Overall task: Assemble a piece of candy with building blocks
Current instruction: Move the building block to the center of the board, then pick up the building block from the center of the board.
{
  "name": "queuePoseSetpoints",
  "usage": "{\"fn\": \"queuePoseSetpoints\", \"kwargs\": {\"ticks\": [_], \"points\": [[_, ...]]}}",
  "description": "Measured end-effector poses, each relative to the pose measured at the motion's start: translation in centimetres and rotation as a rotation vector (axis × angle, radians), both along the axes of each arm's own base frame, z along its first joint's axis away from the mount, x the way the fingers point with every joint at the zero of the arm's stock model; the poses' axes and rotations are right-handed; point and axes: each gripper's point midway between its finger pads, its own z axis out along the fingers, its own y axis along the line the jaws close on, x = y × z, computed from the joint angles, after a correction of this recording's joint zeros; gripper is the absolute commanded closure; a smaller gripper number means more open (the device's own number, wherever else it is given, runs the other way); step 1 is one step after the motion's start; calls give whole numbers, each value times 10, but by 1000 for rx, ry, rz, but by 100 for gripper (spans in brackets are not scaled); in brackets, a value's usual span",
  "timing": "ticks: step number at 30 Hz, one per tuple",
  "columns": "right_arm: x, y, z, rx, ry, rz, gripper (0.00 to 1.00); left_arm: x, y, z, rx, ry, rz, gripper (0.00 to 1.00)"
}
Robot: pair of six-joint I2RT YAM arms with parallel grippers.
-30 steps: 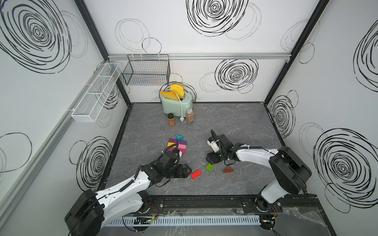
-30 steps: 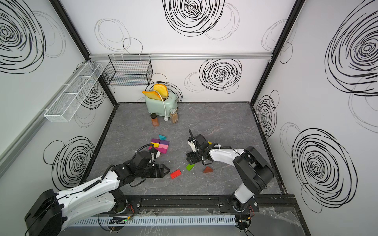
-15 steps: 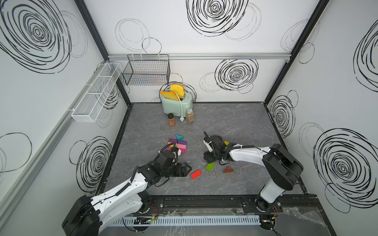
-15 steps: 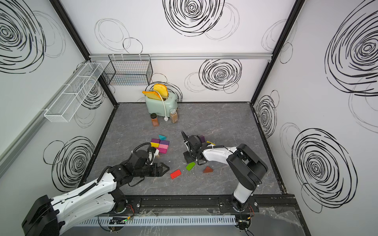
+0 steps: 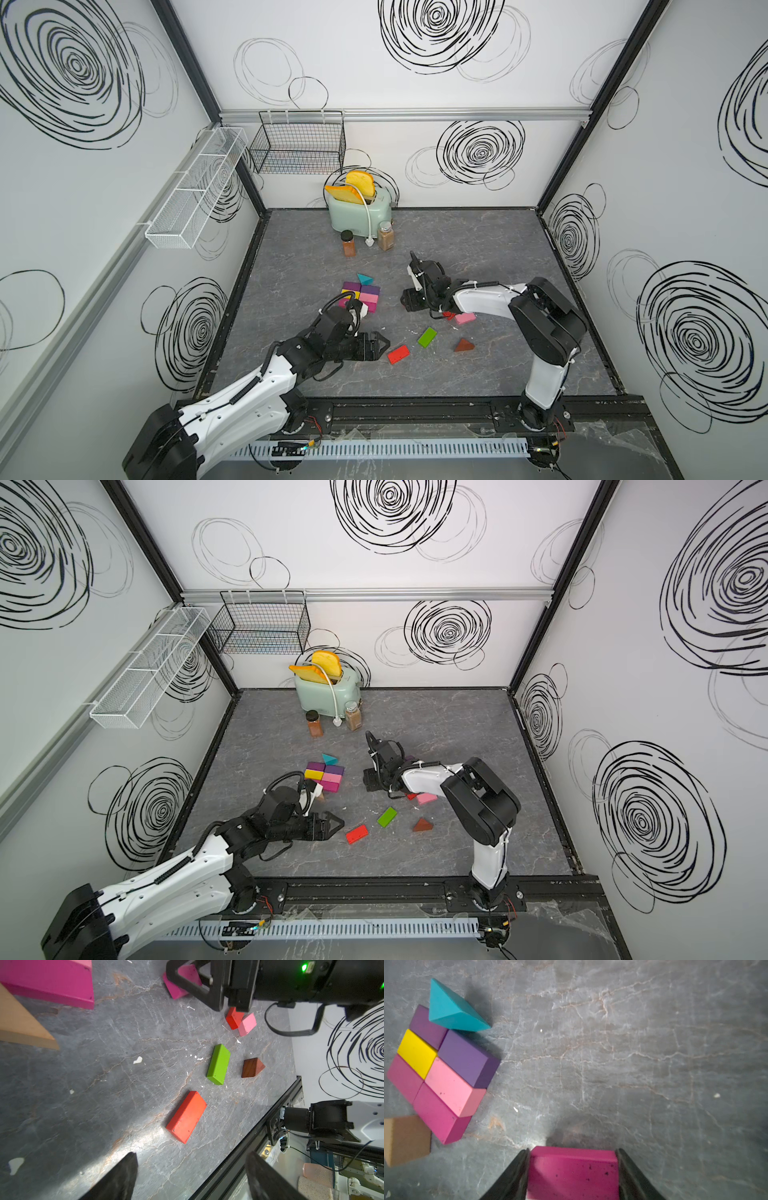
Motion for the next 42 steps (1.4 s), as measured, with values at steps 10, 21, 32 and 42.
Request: {"fn": "queuePoseSetpoints", "kwargs": {"ticks": [10,21,32,42], "points": [[6,-2,3,-8,-13,-35,16,-4,-2,-1,5,5,-14,9],[-30,-38,61,40,-48,32,13,-55,-25,-26,0,112,-113,12],[-112,-65,37,-132,26,239,11,-18,-3,-24,-41,125,62,12],[-131,-56,6,-283,122,370,12,-5,8,-10,-88,101,64,10]]}}
